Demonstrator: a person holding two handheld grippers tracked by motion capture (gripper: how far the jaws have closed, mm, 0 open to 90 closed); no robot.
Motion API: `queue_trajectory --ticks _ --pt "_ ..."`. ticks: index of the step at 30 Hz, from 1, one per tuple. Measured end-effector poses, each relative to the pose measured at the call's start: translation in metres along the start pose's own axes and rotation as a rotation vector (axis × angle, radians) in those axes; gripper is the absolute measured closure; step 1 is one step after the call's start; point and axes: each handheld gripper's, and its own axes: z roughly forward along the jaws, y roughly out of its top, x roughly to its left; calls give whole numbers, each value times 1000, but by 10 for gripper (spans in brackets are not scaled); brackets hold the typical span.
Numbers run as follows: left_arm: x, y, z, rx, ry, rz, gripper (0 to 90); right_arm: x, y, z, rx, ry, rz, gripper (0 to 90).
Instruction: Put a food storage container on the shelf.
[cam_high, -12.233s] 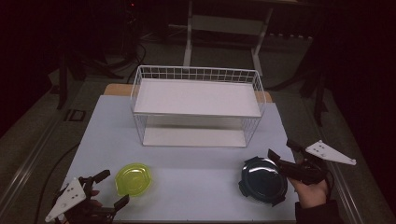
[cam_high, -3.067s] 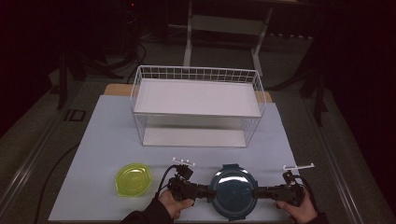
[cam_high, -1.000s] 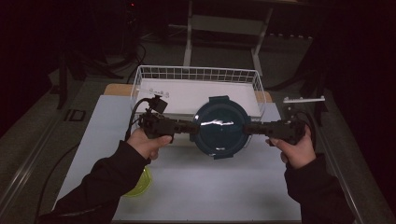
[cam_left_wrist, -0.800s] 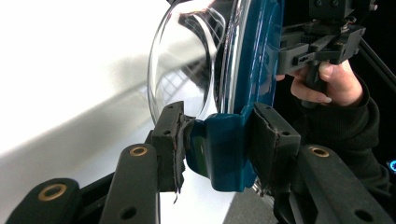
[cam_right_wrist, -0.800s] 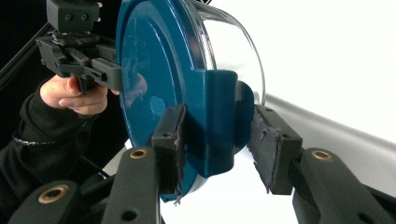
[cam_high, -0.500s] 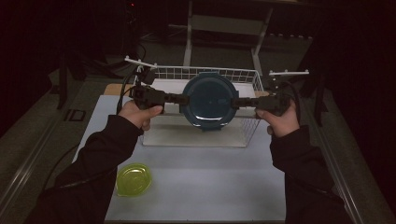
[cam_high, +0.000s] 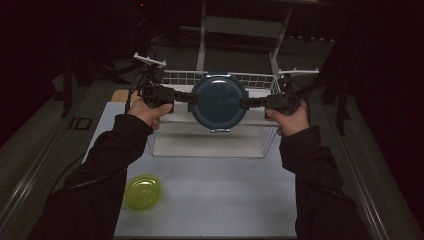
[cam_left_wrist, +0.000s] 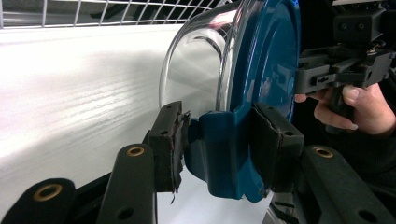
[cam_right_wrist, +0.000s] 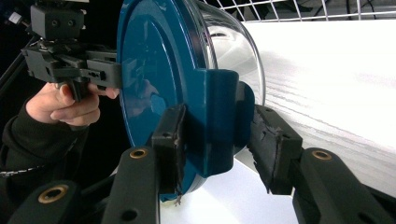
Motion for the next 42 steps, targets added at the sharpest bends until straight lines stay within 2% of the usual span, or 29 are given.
queue_trajectory --ticks 3,13,14,15,16,17,18,19,20,21,24,28,31,37,39,40,41,42 --pt "5 2 1 -8 -5 -13 550 -1 3 1 -5 -5 14 563" --pt "24 2 6 -59 -41 -107 550 -13 10 9 -14 24 84 529" --pt "25 2 7 -64 -49 -120 557 -14 10 10 -18 5 83 514" --pt "25 2 8 -63 -42 -130 550 -13 12 11 -20 -34 71 529" --pt "26 2 9 -61 -25 -128 543 -13 12 12 -11 -58 59 568" --pt "27 2 10 -64 9 -118 561 -14 13 14 -3 -63 75 567" --pt "30 2 10 -83 -37 -147 621 -19 13 15 -20 -23 106 577" --pt "28 3 10 -82 -14 -146 630 -19 13 16 -17 -28 105 586" --pt "28 3 10 -82 -14 -146 640 -19 14 17 -17 -40 98 578" --pt "28 2 12 -81 5 -136 637 -17 14 19 -18 -59 90 567" --pt "27 1 12 -86 3 -122 617 -13 15 19 -19 -85 72 564" --pt "26 0 12 -99 14 -94 588 -12 13 17 -26 -107 64 503" --pt "23 -1 10 -120 4 -83 529 -12 13 12 -41 -115 56 463" --pt "11 -4 1 -147 42 -16 441 -2 5 3 -39 -113 6 453" --pt "11 -4 1 -147 42 -16 440 1 3 2 -40 -108 -3 453" --pt "6 -7 -3 -155 55 8 440 1 3 2 -40 -108 -3 454" --pt "2 -9 -6 -162 60 22 417 10 -3 -1 -39 -97 -34 455" --pt "2 -9 -6 -162 60 22 411 10 -3 -1 -39 -97 -34 455"
